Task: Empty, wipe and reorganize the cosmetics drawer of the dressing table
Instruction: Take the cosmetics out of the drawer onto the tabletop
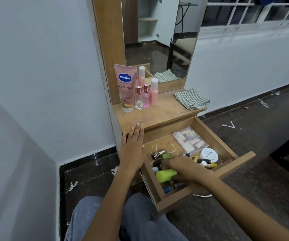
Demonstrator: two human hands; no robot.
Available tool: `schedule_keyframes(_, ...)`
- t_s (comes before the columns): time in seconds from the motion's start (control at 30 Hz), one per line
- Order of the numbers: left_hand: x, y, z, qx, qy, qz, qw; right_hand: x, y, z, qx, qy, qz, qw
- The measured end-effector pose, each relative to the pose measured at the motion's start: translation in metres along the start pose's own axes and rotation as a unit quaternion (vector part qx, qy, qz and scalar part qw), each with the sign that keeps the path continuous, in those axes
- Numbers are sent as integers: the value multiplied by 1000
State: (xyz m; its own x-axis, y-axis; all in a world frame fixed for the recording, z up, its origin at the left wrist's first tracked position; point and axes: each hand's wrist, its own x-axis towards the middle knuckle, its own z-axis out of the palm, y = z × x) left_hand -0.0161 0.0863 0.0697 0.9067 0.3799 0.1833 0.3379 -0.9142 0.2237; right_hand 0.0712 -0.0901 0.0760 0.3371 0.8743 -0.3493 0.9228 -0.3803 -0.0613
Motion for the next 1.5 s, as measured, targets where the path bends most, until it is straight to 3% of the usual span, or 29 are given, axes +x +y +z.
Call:
schedule_keyframes(0.1, 0, 0, 1, -3, 7, -2, 1000, -8, 15, -5, 246, 92, 19, 965)
schedule_keyframes(0.17, 0, 0, 3, -6, 12, -3, 1000, -10, 18, -14, 418, 183, 44, 889)
schedule_keyframes(0.23, 0, 0, 3, -7, 12, -3, 1000, -2, 19, -28, 516, 282, 59, 806)
schedule_keyframes(0.37, 1, 0, 3, -4, 16, -7, 1000, 36, 16, -63, 530, 452, 83, 712)
schedule_keyframes(0.43, 1, 1, 3, -7, 17, -8, 1000, 59, 15, -75, 501, 499, 115, 697)
schedule_keyframes(0.6, 0, 1, 4, -8, 21, -8, 1000, 105, 20, -81, 417, 520, 196, 719)
schedule_keyframes(0.93, -2, 1, 5, -22, 22, -9, 999, 140, 40, -87, 416, 529, 211, 709)
schedule_keyframes(1.07, -2, 0, 6, -31, 24, -4, 999, 120, 44, -79, 381, 516, 209, 738)
schedule_keyframes(1.13, -1, 0, 7, -34, 28, -3, 999, 96, 40, -69, 339, 503, 175, 776)
schedule_keyframes(1.2, -1, 0, 9, -32, 28, -2, 999, 69, 35, -55, 298, 434, 107, 843)
schedule_keyframes(1.27, -1, -1, 9, -27, 25, -3, 999, 45, 30, -45, 238, 293, 58, 924)
schedule_keyframes(1.33, -1, -1, 9, -25, 21, -3, 999, 28, 24, -34, 129, 148, 58, 979)
schedule_keyframes(1.5, -2, -1, 7, -20, 13, -2, 1000, 21, 11, -14, -79, 17, 66, 994)
